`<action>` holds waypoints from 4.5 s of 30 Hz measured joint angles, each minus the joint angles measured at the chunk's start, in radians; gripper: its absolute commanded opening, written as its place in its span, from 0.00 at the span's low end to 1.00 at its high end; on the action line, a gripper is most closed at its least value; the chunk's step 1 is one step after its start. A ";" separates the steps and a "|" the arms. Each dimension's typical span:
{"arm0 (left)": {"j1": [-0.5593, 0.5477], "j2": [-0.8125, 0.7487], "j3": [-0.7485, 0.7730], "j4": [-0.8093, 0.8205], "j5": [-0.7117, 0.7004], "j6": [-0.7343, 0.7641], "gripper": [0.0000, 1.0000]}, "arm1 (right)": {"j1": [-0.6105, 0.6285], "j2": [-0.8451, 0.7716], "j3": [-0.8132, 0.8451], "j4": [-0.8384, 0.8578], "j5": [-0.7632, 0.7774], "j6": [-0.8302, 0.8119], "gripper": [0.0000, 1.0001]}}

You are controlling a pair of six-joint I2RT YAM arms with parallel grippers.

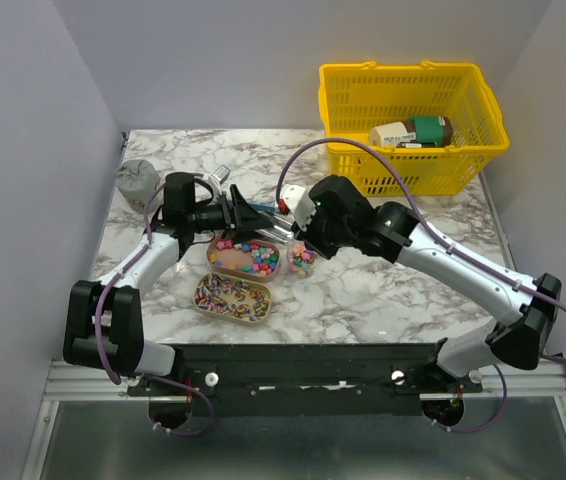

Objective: Pack the candies
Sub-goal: Adjust the spatula, then scoop the fake candies from the storage box.

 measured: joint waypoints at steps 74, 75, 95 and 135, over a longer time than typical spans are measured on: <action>-0.021 0.505 0.473 -0.489 -1.315 0.348 0.52 | -0.131 0.628 0.421 -0.232 0.187 -0.418 0.01; -0.029 0.505 0.464 -0.479 -1.315 0.348 0.52 | -0.132 0.628 0.421 -0.232 0.186 -0.421 0.01; -0.086 0.488 0.397 -0.426 -1.289 0.360 0.51 | -0.137 0.738 0.525 -0.223 0.184 -0.414 0.01; -0.076 0.481 0.390 -0.403 -1.195 0.352 0.51 | -0.157 0.694 0.276 0.141 -0.010 -0.240 0.01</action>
